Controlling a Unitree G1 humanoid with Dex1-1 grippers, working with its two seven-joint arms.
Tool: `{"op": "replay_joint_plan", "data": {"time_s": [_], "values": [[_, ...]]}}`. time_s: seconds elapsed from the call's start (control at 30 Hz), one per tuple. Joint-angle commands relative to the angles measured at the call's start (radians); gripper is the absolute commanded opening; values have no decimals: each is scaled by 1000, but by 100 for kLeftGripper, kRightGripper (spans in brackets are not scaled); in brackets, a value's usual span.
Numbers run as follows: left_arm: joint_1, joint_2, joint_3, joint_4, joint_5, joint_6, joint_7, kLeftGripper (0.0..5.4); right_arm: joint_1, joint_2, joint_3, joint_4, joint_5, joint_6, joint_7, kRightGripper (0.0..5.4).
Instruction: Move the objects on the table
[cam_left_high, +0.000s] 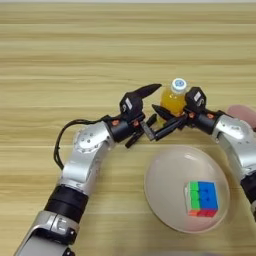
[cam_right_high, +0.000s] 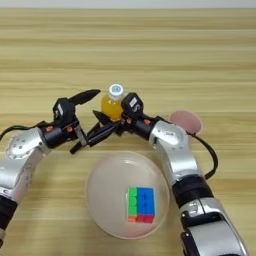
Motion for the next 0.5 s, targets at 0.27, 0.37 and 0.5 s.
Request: {"op": "replay_joint_plan", "data": {"time_s": [0.27, 0.37, 0.5], "values": [[-13, -16, 39, -17, -30, -6, 42, 540, -108, 42, -18, 255, -86, -103, -145, 340], [-17, -16, 54, -3, -35, -13, 55, 540, -122, 48, -29, 319, -90, -124, -161, 340], [-20, -14, 64, 20, -30, -23, 60, 540, -141, 49, -43, 403, -98, -155, -184, 340]]}}
